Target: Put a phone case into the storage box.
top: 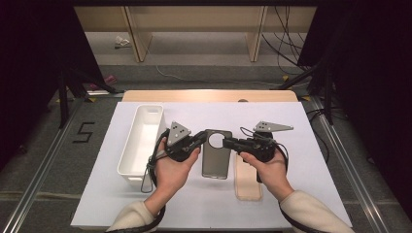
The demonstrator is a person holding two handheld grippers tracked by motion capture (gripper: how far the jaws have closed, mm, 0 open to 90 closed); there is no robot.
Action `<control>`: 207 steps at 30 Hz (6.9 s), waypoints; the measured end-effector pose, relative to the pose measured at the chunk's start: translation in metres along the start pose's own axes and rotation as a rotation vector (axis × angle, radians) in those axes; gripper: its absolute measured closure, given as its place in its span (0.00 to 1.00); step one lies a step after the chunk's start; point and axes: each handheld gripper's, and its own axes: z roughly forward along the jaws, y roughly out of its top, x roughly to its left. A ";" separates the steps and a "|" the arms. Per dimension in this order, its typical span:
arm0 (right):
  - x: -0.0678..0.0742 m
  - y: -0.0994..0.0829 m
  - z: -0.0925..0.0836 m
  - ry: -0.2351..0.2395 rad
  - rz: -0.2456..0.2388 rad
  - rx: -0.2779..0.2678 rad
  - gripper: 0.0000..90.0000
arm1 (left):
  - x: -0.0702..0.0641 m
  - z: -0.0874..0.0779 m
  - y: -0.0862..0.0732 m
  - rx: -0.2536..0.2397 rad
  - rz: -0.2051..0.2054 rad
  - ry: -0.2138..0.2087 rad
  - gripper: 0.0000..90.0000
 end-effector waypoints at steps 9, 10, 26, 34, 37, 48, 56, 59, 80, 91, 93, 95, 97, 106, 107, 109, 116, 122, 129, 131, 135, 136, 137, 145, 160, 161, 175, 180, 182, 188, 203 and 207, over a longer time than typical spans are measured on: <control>0.001 0.001 0.000 -0.034 -0.019 -0.003 0.82 | 0.000 0.000 0.001 -0.010 0.049 0.017 0.95; 0.001 0.001 -0.001 -0.038 -0.023 -0.005 0.79 | 0.002 -0.001 0.001 -0.013 0.044 0.017 0.95; 0.005 0.007 -0.002 -0.067 -0.125 0.000 0.23 | 0.012 -0.006 0.006 -0.038 0.066 0.064 0.95; 0.003 0.004 -0.008 -0.071 -0.165 0.003 0.18 | 0.019 -0.009 0.009 -0.052 0.069 0.090 0.95; 0.002 0.003 -0.011 -0.076 -0.162 0.003 0.18 | 0.021 -0.011 0.011 -0.057 0.068 0.093 0.95; -0.003 0.000 -0.020 -0.092 -0.155 -0.003 0.18 | 0.029 -0.019 0.018 -0.085 0.061 0.108 0.95; -0.005 -0.003 -0.025 -0.102 -0.149 0.000 0.18 | 0.035 -0.024 0.023 -0.099 0.061 0.122 0.95; -0.006 -0.003 -0.027 -0.106 -0.148 -0.002 0.18 | 0.037 -0.025 0.024 -0.099 0.062 0.126 0.95; -0.010 -0.009 -0.039 -0.125 -0.146 0.001 0.18 | 0.050 -0.037 0.038 -0.137 0.063 0.148 0.95; -0.012 -0.013 -0.046 -0.135 -0.145 0.000 0.18 | 0.059 -0.044 0.049 -0.153 0.068 0.162 0.95; -0.012 -0.013 -0.047 -0.138 -0.145 -0.001 0.18 | 0.061 -0.046 0.051 -0.156 0.069 0.166 0.95; -0.013 -0.013 -0.049 -0.138 -0.145 -0.004 0.18 | 0.063 -0.047 0.052 -0.158 0.067 0.169 0.95; -0.013 -0.014 -0.050 -0.141 -0.142 -0.004 0.18 | 0.066 -0.049 0.053 -0.163 0.065 0.174 0.95; -0.014 -0.016 -0.055 -0.150 -0.135 -0.003 0.18 | 0.076 -0.057 0.059 -0.173 0.059 0.196 0.95; -0.014 -0.016 -0.055 -0.151 -0.136 -0.004 0.18 | 0.077 -0.057 0.059 -0.174 0.060 0.197 0.95; -0.014 -0.017 -0.056 -0.151 -0.136 -0.004 0.18 | 0.080 -0.059 0.061 -0.175 0.061 0.202 0.95; -0.015 -0.018 -0.058 -0.156 -0.132 -0.004 0.18 | 0.088 -0.064 0.064 -0.180 0.058 0.214 0.95; -0.016 -0.019 -0.061 -0.158 -0.128 -0.005 0.18 | 0.095 -0.069 0.066 -0.182 0.058 0.232 0.95; -0.017 -0.020 -0.062 -0.163 -0.126 -0.007 0.18 | 0.104 -0.074 0.067 -0.182 0.057 0.249 0.95; -0.017 -0.020 -0.063 -0.163 -0.126 -0.004 0.18 | 0.106 -0.075 0.067 -0.182 0.058 0.252 0.95; -0.017 -0.020 -0.063 -0.165 -0.124 -0.004 0.18 | 0.110 -0.078 0.068 -0.182 0.060 0.256 0.95; -0.017 -0.020 -0.063 -0.165 -0.124 -0.004 0.18 | 0.111 -0.078 0.068 -0.181 0.060 0.257 0.95; -0.017 -0.020 -0.063 -0.165 -0.125 -0.004 0.18 | 0.113 -0.078 0.068 -0.180 0.061 0.258 0.95; -0.018 -0.021 -0.065 -0.168 -0.122 -0.007 0.18 | 0.121 -0.080 0.070 -0.177 0.066 0.271 0.95; -0.019 -0.022 -0.067 -0.171 -0.114 -0.005 0.18 | 0.134 -0.082 0.073 -0.177 0.071 0.293 0.95; -0.019 -0.022 -0.068 -0.172 -0.114 -0.004 0.18 | 0.135 -0.082 0.073 -0.177 0.073 0.294 0.95; -0.020 -0.024 -0.071 -0.177 -0.104 -0.006 0.18 | 0.145 -0.083 0.073 -0.172 0.065 0.312 0.95; -0.021 -0.024 -0.072 -0.179 -0.103 -0.003 0.18 | 0.149 -0.083 0.074 -0.170 0.067 0.322 0.95; -0.021 -0.025 -0.072 -0.179 -0.101 -0.005 0.18 | 0.150 -0.083 0.074 -0.170 0.069 0.324 0.95; -0.022 -0.025 -0.074 -0.182 -0.101 -0.005 0.18 | 0.154 -0.082 0.075 -0.169 0.072 0.331 0.95; -0.022 -0.025 -0.075 -0.184 -0.099 -0.005 0.18 | 0.165 -0.079 0.074 -0.158 0.083 0.349 0.95; -0.023 -0.026 -0.075 -0.183 -0.098 -0.006 0.18 | 0.167 -0.078 0.074 -0.161 0.092 0.356 0.95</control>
